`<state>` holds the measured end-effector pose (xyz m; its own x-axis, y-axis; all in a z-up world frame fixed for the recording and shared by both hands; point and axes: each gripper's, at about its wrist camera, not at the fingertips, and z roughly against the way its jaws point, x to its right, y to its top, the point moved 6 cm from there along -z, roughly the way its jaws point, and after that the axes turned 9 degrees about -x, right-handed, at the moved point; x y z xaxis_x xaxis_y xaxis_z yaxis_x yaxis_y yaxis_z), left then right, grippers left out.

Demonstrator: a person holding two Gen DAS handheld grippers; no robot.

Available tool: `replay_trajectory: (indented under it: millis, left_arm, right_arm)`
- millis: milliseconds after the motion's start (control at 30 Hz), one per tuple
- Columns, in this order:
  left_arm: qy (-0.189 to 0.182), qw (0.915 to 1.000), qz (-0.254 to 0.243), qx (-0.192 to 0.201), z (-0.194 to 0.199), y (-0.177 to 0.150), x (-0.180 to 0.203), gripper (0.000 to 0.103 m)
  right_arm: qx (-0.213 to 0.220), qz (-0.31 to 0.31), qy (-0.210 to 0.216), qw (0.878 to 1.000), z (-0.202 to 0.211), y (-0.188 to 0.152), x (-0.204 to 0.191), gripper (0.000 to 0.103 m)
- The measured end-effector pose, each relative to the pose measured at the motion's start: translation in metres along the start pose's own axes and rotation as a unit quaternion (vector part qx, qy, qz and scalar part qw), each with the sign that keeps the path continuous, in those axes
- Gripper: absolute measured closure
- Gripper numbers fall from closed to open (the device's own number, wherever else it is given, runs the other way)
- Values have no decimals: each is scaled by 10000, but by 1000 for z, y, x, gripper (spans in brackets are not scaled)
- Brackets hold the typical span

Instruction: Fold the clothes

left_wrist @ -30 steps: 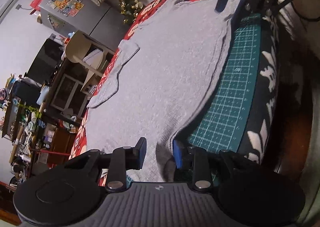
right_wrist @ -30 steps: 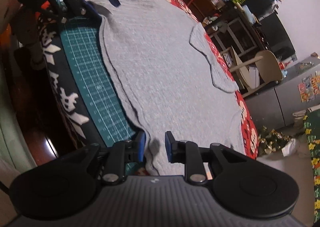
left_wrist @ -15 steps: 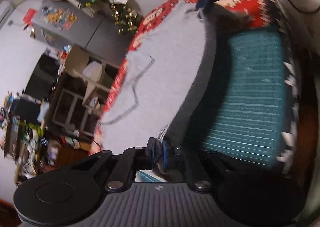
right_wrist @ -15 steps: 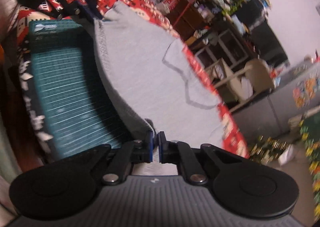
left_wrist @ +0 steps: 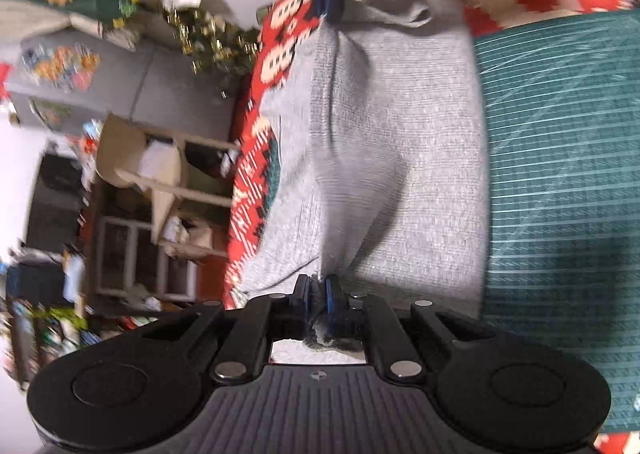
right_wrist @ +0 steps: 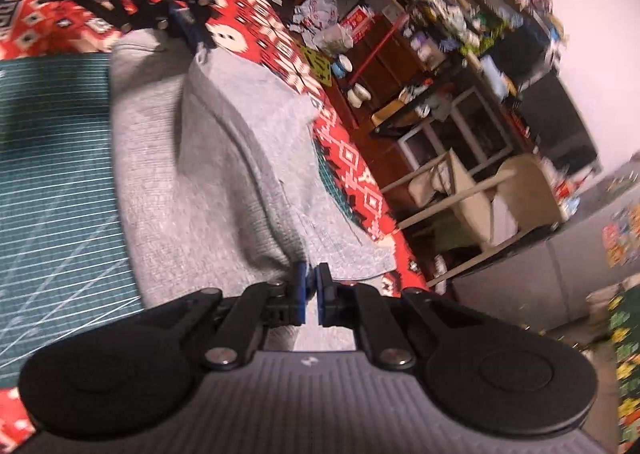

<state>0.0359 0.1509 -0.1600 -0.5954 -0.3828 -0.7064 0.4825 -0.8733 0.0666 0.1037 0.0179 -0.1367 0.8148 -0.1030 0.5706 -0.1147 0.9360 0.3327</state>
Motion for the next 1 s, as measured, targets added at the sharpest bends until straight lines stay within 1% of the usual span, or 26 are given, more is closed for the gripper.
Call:
replay_trajectory:
  millis: [100,200,267,300,333,367,400,433,467,567,600,633,700,733,800,867,933,967,1000]
  left_arm:
    - [-290,9992,231,-133,-29,0,-6,91]
    - [-637,9965,468,-265,-50,0,-7,87]
    - [-882,9931,698,-337,-59,-2,-10,74]
    - [-1000,9912,795,-353,-62,-4,-12,58]
    - [-1131,9896,845,-292,-61,-5,-15,50]
    - [-1264,9878,884,-210,-61,-7,-18,50]
    - [-1396,9861,892,-85,-58,-9,-22,47]
    - [-1488,9847,910,-30,-57,-9,-27,40]
    - [-1567,9831,946,6,-56,-10,-33,37]
    - [-1682,9778,1245,-64,-60,-13,-55,36]
    - [-1738,9743,1431,-95,-61,-16,-63,36]
    - [-1817,9685,1700,-97,-61,-20,-71,36]
    - [-2030,9496,2387,-14,-57,-31,-84,36]
    - [-2139,9381,2726,31,-56,-37,-89,36]
    - [-2394,9097,3390,140,-58,-49,-89,36]
    - [-2634,8759,4035,249,-59,-62,-90,36]
    - [-2837,8398,4616,350,-60,-73,-90,37]
    - [-2851,8314,4754,374,-62,-76,-85,39]
    - [-2865,8228,4891,399,-63,-79,-81,45]
  right_arm:
    - [-144,-246,191,9994,-28,-3,9,98]
    - [-349,-464,421,9974,-55,-7,11,98]
    - [-428,-795,617,9940,-67,-10,14,96]
    - [-448,-1004,730,9913,-72,-13,18,96]
    - [-439,-1182,814,9887,-74,-15,21,95]
    - [-414,-1341,877,9862,-75,-16,23,93]
    - [-375,-1446,930,9844,-75,-16,26,91]
    - [-329,-1526,978,9829,-75,-15,30,85]
    - [-283,-1605,1025,9813,-75,-15,34,81]
    - [-159,-1953,1174,9736,-72,-11,52,80]
    - [-96,-2106,1197,9702,-69,-11,59,79]
    - [-24,-2284,1222,9659,-65,-12,66,77]
    - [125,-2597,1280,9571,-57,-15,75,76]
    - [199,-2746,1309,9524,-54,-17,79,76]
    - [214,-2975,1252,9462,-43,-26,76,76]
    - [60,-3025,1036,9475,-35,-35,64,76]
    - [-55,-2873,804,9544,-30,-43,43,76]
    - [-106,-2786,694,9578,-28,-47,32,76]
    - [-145,-2706,614,9606,-27,-50,22,77]
